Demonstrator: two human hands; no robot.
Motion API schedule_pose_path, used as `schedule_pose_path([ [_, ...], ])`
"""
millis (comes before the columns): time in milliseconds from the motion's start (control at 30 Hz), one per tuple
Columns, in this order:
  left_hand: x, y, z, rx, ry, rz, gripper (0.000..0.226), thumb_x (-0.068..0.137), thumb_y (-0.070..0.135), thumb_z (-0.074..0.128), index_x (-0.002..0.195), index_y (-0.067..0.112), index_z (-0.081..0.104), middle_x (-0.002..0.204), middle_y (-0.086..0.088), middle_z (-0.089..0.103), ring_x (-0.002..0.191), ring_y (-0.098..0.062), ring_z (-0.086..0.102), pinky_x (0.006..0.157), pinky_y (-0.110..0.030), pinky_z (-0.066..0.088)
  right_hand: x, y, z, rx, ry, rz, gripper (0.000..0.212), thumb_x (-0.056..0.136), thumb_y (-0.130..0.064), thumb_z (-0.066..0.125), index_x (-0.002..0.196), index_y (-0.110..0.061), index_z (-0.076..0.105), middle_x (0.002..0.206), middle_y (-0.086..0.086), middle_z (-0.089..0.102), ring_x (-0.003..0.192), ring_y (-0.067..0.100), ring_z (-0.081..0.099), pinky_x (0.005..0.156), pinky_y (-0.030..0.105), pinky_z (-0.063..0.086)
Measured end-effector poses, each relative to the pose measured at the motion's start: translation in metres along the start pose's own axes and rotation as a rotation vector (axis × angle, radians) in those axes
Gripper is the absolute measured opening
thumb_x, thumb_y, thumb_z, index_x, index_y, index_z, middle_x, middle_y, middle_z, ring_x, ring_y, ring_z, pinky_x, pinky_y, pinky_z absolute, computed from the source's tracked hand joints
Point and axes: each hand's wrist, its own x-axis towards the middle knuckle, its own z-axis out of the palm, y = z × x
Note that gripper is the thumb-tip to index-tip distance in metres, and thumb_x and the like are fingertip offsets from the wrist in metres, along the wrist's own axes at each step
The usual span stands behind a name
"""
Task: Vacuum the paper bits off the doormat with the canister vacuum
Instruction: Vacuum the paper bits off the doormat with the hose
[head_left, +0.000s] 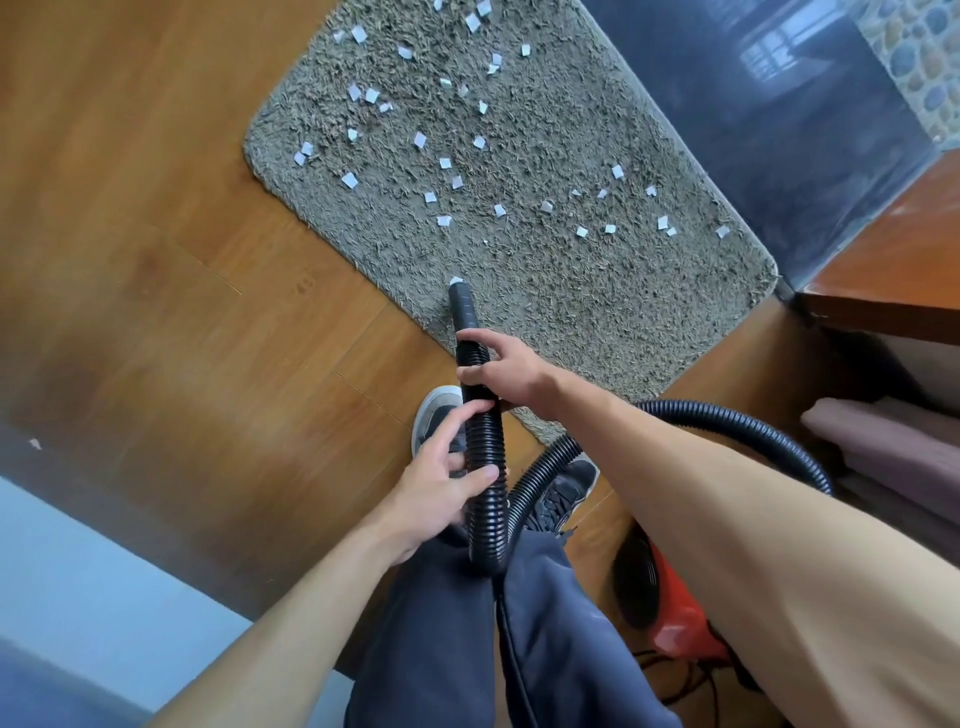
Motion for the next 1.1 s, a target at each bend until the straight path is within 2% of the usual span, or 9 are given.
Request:
schedule_pose_path([
  [100, 0.0, -0.001, -0.004, -0.016, 0.023, -0.003, 0.062, 0.097, 0.004, 0.06, 0.131, 0.053, 0.045, 0.109, -0.025, 0.069, 0.103, -0.042, 0.068, 0.083, -0.069, 0.052, 0.004, -0.004, 0.006, -0.011, 0.009, -0.018, 0.054, 0.093, -0.012, 0.064, 0.142, -0.028, 0.047, 0.123, 0.011, 0.061, 0.098, 0.024, 0.065, 0.08, 0.044, 0.059],
  [200, 0.001, 0.0, -0.006, -0.027, 0.018, -0.013, 0.063, 0.097, 0.005, 0.06, 0.136, 0.05, 0.042, 0.112, -0.027, 0.068, 0.108, -0.044, 0.065, 0.084, -0.064, 0.054, 0.005, -0.005, 0.008, -0.013, 0.016, -0.016, 0.055, 0.093, -0.013, 0.064, 0.143, -0.027, 0.046, 0.121, 0.011, 0.061, 0.094, 0.021, 0.063, 0.072, 0.038, 0.058],
  [333, 0.002, 0.002, -0.009, -0.005, -0.01, -0.001, 0.063, 0.096, 0.005, 0.061, 0.131, 0.055, 0.046, 0.112, -0.027, 0.067, 0.108, -0.044, 0.064, 0.083, -0.064, 0.053, 0.004, -0.002, 0.005, 0.007, 0.051, -0.004, 0.054, 0.093, -0.014, 0.065, 0.142, -0.027, 0.047, 0.122, 0.012, 0.062, 0.098, 0.024, 0.065, 0.066, 0.034, 0.058],
  [467, 0.004, 0.004, -0.004, 0.015, -0.05, 0.018, 0.066, 0.093, 0.002, 0.063, 0.126, 0.058, 0.049, 0.113, -0.029, 0.065, 0.091, -0.032, 0.068, 0.071, -0.047, 0.058, -0.001, 0.005, -0.005, 0.045, 0.111, 0.002, 0.051, 0.092, -0.015, 0.065, 0.139, -0.028, 0.048, 0.123, 0.012, 0.062, 0.1, 0.027, 0.066, 0.064, 0.033, 0.056],
  [633, 0.001, 0.008, -0.005, 0.015, -0.069, 0.017, 0.07, 0.091, -0.002, 0.064, 0.121, 0.06, 0.05, 0.102, -0.023, 0.066, 0.086, -0.028, 0.065, 0.08, -0.062, 0.054, -0.001, 0.006, -0.004, 0.052, 0.104, 0.005, 0.051, 0.094, -0.015, 0.063, 0.141, -0.028, 0.048, 0.123, 0.011, 0.062, 0.099, 0.025, 0.065, 0.069, 0.034, 0.057],
  [767, -0.001, 0.003, -0.02, -0.008, -0.045, -0.003, 0.07, 0.092, 0.0, 0.064, 0.131, 0.056, 0.046, 0.114, -0.027, 0.066, 0.105, -0.043, 0.067, 0.085, -0.067, 0.052, 0.004, -0.003, 0.012, 0.024, 0.086, -0.008, 0.052, 0.094, -0.014, 0.062, 0.142, -0.026, 0.047, 0.121, 0.01, 0.062, 0.096, 0.022, 0.064, 0.065, 0.031, 0.055],
  [833, -0.002, 0.001, -0.027, -0.028, -0.03, -0.017, 0.071, 0.092, 0.001, 0.065, 0.138, 0.051, 0.042, 0.115, -0.026, 0.068, 0.109, -0.044, 0.065, 0.086, -0.071, 0.049, 0.007, -0.006, 0.02, 0.009, 0.094, -0.041, 0.053, 0.093, -0.014, 0.063, 0.143, -0.023, 0.047, 0.123, 0.011, 0.061, 0.099, 0.023, 0.064, 0.067, 0.03, 0.055],
  [967, -0.005, 0.0, -0.034, -0.066, -0.03, -0.029, 0.071, 0.093, 0.002, 0.064, 0.141, 0.047, 0.04, 0.116, -0.022, 0.069, 0.111, -0.042, 0.065, 0.084, -0.067, 0.053, 0.007, -0.008, 0.031, 0.009, 0.126, -0.072, 0.053, 0.092, -0.013, 0.065, 0.142, -0.02, 0.048, 0.127, 0.013, 0.06, 0.108, 0.026, 0.063, 0.077, 0.032, 0.053],
  [1100, -0.011, 0.005, -0.036, -0.053, -0.049, -0.039, 0.068, 0.094, 0.0, 0.062, 0.137, 0.05, 0.044, 0.117, -0.025, 0.067, 0.11, -0.043, 0.065, 0.082, -0.061, 0.057, 0.004, -0.013, 0.032, 0.01, 0.103, -0.04, 0.052, 0.093, -0.014, 0.064, 0.142, -0.022, 0.047, 0.125, 0.012, 0.059, 0.101, 0.024, 0.063, 0.064, 0.029, 0.054],
])
